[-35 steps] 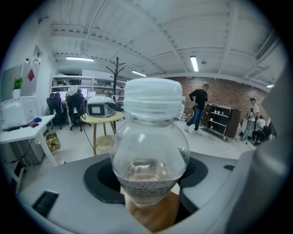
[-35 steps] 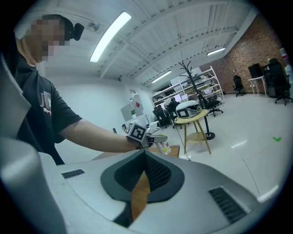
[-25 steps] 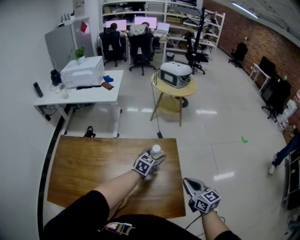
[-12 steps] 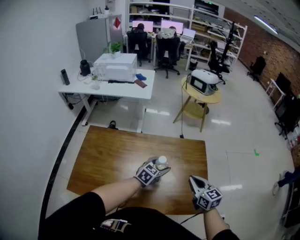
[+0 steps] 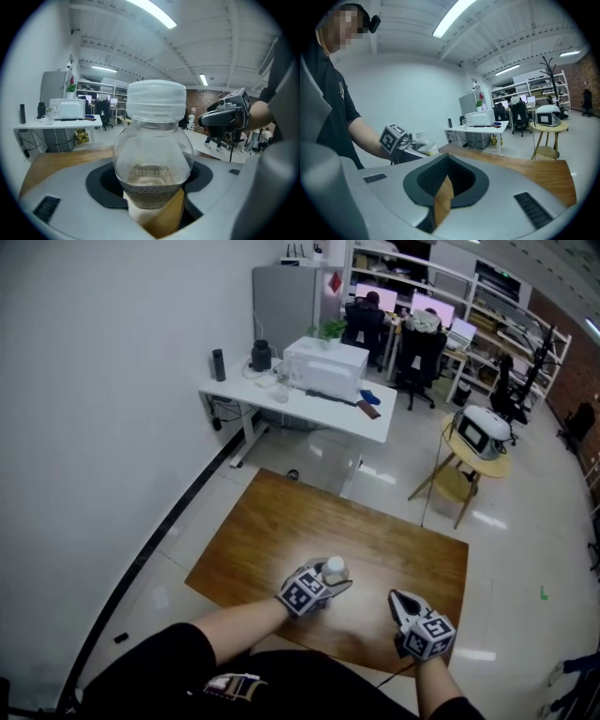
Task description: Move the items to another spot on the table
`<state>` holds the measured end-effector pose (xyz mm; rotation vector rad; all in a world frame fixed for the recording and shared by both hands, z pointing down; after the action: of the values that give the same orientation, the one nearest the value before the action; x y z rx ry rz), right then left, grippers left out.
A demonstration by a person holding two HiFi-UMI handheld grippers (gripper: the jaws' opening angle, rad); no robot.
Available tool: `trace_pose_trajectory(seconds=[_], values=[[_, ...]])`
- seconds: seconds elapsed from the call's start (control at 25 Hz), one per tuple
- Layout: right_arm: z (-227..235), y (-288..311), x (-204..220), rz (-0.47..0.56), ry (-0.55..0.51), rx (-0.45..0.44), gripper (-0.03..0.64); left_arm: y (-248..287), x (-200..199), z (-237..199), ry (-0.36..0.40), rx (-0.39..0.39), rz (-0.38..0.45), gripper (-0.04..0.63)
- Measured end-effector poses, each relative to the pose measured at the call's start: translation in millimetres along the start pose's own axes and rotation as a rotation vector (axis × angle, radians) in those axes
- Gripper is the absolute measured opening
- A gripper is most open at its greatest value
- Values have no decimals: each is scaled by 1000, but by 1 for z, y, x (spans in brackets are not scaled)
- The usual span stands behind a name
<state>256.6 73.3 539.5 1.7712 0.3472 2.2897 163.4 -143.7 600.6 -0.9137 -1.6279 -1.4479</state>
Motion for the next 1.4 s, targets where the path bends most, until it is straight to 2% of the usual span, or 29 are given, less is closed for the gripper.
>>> trace_pose_trajectory(seconds=[0.16,0.36,0.56,0.76,0.96,1.08,1.28,1.4], values=[[-47,53,-3,4,-28,-1,-8,-63,34,-46,-8,-11,1,288],[-107,127,-1,-6,-27,10,-8,-140,72,-106,39,1,-30,288],[-149,190,-4,-35,-20,-59,-8,-195,113,-156,10,-48,-64,290],[-175,236,-7,-76,-48,-192,-8,-229,155,-193,-56,-175,-81,290],[-204,274,-1,-131,-73,-301,-8,-256,192,-225,-83,-267,-110,290],[-218,288,4,-185,-105,-353,-8,-266,211,-237,-97,-306,-128,290],[-242,304,-8,-210,-111,-413,-8,-270,245,-250,-120,-349,-165,290],[-246,307,-10,-235,-95,-421,-8,-273,256,-251,-152,-358,-131,291]])
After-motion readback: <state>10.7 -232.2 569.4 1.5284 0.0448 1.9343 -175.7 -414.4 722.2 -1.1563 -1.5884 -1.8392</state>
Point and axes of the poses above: the fingertips, and each gripper's own axes: y forward along the fingers, z to its right, x out of its underside, the point moved 8 cm from there along -y, backward along the fingers, and after that the axes turned 6 degrees about -x, right-handed, at the moved point
